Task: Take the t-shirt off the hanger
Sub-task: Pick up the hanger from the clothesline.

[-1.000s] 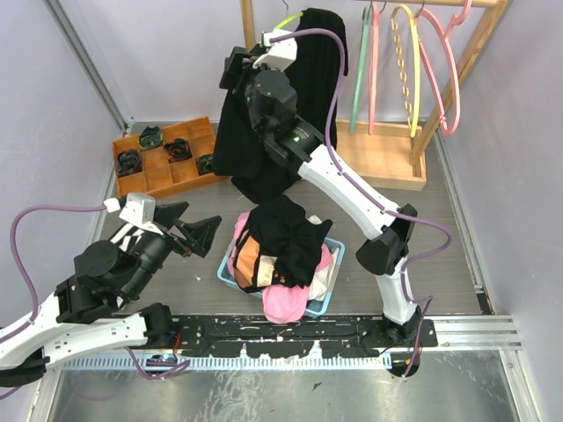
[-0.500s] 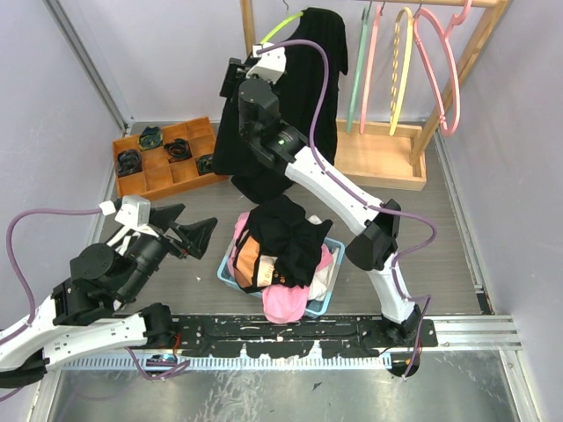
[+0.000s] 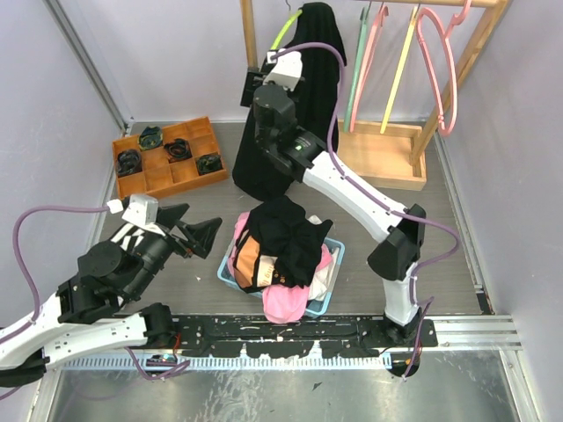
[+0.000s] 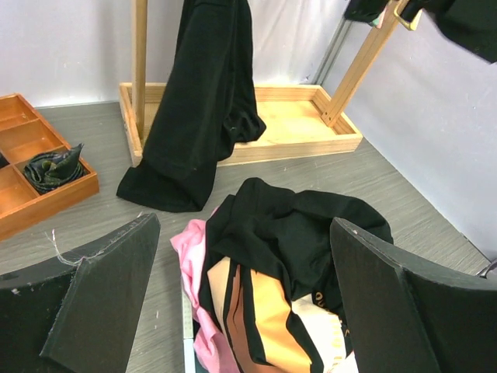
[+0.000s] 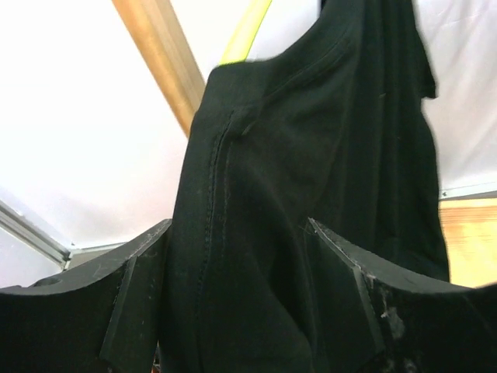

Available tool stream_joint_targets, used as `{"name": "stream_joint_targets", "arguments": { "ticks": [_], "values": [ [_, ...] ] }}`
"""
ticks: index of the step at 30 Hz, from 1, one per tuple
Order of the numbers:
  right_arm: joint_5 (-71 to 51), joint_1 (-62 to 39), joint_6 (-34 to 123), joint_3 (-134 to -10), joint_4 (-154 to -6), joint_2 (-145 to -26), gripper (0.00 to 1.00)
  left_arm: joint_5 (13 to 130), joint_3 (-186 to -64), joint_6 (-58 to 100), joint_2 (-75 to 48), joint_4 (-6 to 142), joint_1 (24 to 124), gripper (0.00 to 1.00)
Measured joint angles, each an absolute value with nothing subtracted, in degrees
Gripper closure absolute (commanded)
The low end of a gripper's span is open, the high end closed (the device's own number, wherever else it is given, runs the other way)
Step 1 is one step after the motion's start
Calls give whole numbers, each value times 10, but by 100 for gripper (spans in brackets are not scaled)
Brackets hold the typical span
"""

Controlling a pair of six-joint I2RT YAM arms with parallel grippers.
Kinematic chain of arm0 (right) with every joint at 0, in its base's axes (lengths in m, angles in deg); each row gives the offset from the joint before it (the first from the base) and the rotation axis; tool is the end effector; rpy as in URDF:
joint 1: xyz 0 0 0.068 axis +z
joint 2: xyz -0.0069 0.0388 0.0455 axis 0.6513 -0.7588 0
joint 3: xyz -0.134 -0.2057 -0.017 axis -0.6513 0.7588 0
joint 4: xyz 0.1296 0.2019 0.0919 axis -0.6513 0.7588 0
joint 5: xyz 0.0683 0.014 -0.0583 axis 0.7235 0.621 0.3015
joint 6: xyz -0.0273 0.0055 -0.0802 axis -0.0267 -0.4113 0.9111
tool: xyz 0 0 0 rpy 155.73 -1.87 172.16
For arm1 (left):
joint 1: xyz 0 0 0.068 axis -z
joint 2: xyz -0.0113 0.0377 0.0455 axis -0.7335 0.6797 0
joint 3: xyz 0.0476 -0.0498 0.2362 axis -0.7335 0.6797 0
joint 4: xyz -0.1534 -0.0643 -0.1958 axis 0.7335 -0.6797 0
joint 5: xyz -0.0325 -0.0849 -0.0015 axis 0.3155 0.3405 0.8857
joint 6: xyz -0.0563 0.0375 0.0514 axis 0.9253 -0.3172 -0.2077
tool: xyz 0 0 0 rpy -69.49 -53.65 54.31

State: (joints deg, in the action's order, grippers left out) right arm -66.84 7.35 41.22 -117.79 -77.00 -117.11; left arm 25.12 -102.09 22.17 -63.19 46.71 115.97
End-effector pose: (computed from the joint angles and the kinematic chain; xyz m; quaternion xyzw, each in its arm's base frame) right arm 0.3519 0.3057 0.4368 0.0964 0.6792 0.0792 0.7233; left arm 0.0924 -0.1097 0.3772 0.0896 0.6800 -0.2832 0.6704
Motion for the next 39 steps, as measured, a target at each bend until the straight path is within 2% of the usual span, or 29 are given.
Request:
{"name": "stream_joint_targets", "arguments": {
  "ticks": [6,13,26,33,39],
  "values": [
    [-662,59,427,-1149,-757,-1115,29,254,-1021,222,-607,478,1160,2],
    [-585,10,432,-1131,-742,-1068,30,259,-1021,226,-590,488,1160,2],
    [-458,-31,431,-1189,-685,-1091,34,265,-1021,230,-583,494,1160,2],
    [-428,-53,415,-1255,-640,-1128,36,265,-1021,230,-581,499,1160,2],
    [-414,-71,396,-1262,-615,-1132,38,265,-1020,230,-581,499,1160,2]
  ]
}}
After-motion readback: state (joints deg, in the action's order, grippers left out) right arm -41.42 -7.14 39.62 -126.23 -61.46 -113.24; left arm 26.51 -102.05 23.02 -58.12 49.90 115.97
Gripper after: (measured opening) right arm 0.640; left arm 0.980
